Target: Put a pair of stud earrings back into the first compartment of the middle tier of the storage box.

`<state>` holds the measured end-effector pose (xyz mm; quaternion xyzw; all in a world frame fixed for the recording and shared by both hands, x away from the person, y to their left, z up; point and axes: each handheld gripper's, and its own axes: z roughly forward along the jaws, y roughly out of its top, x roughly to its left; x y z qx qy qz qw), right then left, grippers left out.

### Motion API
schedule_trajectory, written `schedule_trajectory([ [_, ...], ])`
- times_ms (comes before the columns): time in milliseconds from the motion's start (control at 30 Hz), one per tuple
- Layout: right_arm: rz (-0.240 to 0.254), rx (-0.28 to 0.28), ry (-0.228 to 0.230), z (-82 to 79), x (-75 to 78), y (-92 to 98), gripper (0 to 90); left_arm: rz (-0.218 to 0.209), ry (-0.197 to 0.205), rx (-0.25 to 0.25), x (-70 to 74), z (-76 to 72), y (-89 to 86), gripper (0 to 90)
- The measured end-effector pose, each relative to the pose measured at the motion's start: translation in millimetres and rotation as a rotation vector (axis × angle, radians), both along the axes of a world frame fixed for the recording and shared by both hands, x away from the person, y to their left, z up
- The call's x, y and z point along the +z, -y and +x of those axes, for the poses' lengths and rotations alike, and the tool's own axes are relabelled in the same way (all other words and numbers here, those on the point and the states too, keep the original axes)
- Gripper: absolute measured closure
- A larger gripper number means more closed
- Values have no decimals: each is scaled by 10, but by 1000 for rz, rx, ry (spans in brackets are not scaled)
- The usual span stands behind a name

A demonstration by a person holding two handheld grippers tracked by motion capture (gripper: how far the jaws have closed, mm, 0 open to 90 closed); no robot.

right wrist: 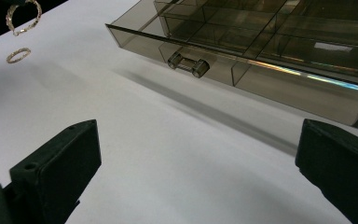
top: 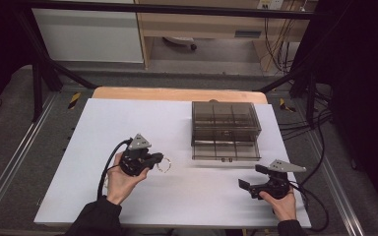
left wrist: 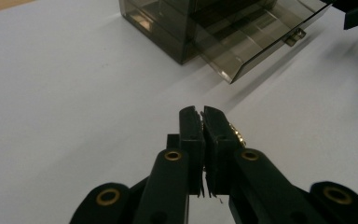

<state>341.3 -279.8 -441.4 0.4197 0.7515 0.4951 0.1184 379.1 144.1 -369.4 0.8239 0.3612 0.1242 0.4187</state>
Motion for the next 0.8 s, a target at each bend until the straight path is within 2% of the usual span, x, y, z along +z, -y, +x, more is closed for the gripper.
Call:
schedule_trajectory([
  [333, 0, 1, 0, -1, 2, 2, 6, -6, 16, -38, 120, 88, 285, 865],
  [800, 0, 0, 1, -2, 4, 6, 6, -14, 29, -59, 242, 251, 624, 865],
])
